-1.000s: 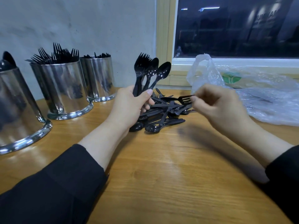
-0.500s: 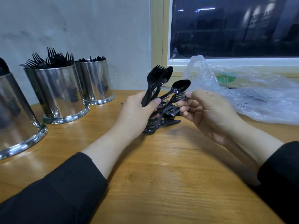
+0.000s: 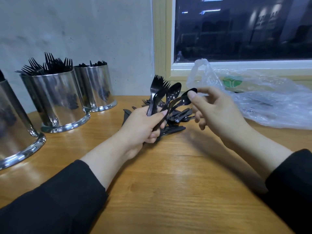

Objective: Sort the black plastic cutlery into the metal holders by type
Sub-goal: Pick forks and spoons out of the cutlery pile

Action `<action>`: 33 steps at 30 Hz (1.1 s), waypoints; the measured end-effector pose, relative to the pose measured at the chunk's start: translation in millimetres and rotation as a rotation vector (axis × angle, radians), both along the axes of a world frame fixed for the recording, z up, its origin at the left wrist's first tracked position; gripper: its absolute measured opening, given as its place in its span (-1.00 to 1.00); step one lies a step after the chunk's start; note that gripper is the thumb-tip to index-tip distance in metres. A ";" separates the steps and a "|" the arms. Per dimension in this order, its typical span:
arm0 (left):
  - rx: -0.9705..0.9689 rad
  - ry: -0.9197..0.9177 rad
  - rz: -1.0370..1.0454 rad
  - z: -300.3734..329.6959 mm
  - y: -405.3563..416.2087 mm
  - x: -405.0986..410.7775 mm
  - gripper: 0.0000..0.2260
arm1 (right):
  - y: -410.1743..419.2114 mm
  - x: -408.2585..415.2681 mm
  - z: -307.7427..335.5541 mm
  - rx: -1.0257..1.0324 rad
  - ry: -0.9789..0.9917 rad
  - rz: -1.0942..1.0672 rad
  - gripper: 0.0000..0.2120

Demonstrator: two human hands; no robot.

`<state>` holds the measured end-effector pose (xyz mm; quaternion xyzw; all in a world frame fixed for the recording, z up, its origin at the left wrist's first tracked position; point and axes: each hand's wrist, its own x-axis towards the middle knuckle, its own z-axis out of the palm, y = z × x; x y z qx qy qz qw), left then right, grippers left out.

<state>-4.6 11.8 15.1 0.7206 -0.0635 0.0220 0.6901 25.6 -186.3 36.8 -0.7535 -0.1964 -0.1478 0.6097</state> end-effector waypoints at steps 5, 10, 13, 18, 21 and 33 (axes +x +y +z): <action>-0.007 0.061 -0.079 -1.8 0.2 -0.6 -0.79 | 3.5 2.7 -4.1 -0.123 -0.077 -0.036 -0.65; -0.039 0.107 -0.173 -1.0 -0.3 -1.8 -0.74 | 3.8 2.8 -2.4 -0.071 -0.100 -0.018 -0.71; -0.038 0.169 -0.251 -0.5 -0.7 -4.5 -0.74 | 2.4 4.6 -3.4 -0.113 -0.116 0.004 -0.68; -0.060 0.222 -0.285 3.3 -0.2 -5.9 -0.64 | -2.0 10.7 -5.6 -0.128 -0.098 -0.002 -0.63; -0.107 0.244 -0.225 4.8 2.5 -3.0 -0.42 | -4.2 12.6 -3.6 -0.066 -0.123 -0.083 -0.68; -0.040 -0.089 0.271 8.9 27.6 -7.3 -0.61 | 4.8 12.7 -14.5 0.004 -0.173 -0.119 -0.71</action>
